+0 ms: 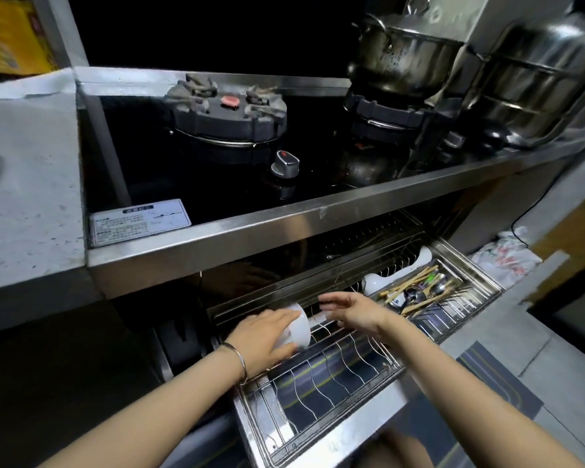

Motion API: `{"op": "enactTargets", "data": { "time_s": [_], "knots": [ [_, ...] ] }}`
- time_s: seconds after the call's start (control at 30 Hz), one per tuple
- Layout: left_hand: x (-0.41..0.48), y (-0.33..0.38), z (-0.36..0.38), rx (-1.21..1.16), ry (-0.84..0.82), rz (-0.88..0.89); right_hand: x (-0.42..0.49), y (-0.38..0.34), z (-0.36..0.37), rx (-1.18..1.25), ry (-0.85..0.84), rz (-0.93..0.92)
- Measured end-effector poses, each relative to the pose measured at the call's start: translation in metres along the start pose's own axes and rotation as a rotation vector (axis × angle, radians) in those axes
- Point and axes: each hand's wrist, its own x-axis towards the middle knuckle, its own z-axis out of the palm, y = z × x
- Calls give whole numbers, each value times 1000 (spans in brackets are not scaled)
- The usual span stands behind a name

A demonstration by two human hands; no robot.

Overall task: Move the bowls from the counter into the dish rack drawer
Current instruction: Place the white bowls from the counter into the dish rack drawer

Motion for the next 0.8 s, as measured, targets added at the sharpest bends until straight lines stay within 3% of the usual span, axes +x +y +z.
{"op": "enactTargets", "data": {
  "time_s": [0.4, 0.8],
  "knots": [
    [-81, 61, -207, -7, 619, 336, -153, -158, -7, -203, 279, -722],
    [-218, -34, -337, 190, 951, 50, -141, -311, 103, -412, 135, -1067]
  ]
}}
